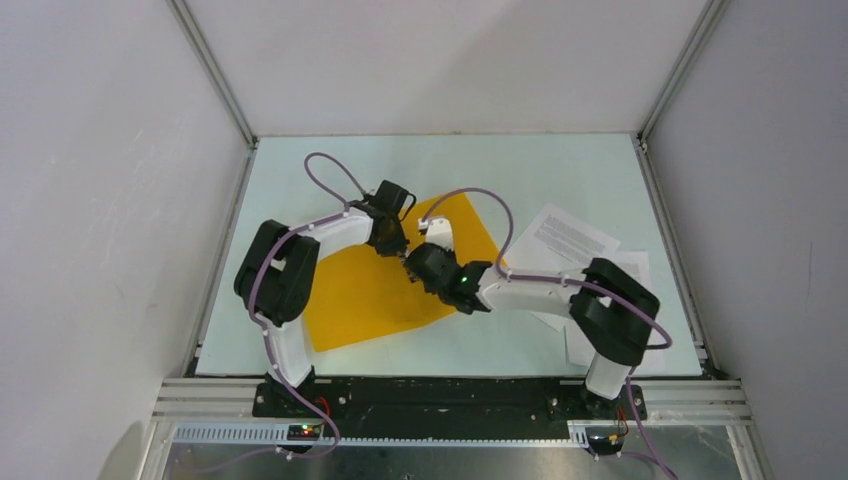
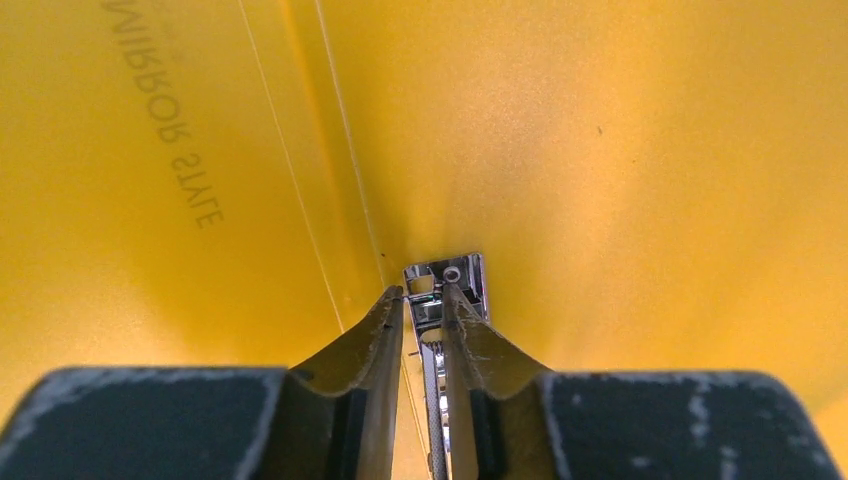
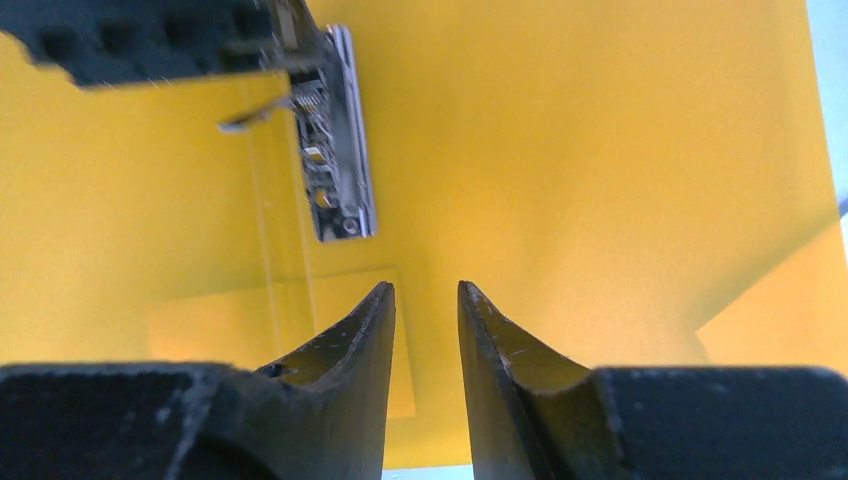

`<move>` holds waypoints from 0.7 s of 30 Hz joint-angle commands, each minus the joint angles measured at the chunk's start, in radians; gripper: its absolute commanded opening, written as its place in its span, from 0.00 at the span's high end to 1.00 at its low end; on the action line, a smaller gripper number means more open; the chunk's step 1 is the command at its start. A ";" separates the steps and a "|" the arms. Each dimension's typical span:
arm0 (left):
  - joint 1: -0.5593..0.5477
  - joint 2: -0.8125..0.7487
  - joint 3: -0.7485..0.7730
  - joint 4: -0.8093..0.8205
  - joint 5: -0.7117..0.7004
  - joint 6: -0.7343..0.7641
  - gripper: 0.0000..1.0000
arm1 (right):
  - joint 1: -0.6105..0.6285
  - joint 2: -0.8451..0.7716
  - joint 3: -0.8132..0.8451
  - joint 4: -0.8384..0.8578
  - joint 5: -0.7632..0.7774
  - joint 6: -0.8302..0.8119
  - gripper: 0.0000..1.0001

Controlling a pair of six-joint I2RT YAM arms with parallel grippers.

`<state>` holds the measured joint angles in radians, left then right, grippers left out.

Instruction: Put the files into the folder

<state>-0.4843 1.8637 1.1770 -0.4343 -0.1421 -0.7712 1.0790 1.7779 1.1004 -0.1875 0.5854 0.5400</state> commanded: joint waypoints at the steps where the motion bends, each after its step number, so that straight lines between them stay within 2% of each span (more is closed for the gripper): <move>1: -0.013 0.043 0.042 -0.066 0.040 0.088 0.74 | -0.079 -0.093 -0.035 0.091 -0.216 -0.035 0.65; 7: -0.019 0.013 0.128 -0.069 0.062 0.147 0.60 | -0.155 -0.102 -0.071 0.194 -0.453 -0.030 0.65; 13: -0.007 -0.028 0.223 -0.100 0.051 0.188 0.48 | -0.220 -0.045 -0.073 0.306 -0.653 0.001 0.66; 21: 0.057 -0.136 0.278 -0.153 0.042 0.209 0.42 | -0.245 0.043 -0.068 0.420 -0.816 0.040 0.68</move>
<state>-0.4671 1.8362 1.4178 -0.5488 -0.0925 -0.5961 0.8398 1.7733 1.0233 0.1265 -0.1097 0.5499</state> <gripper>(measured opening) 0.576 0.335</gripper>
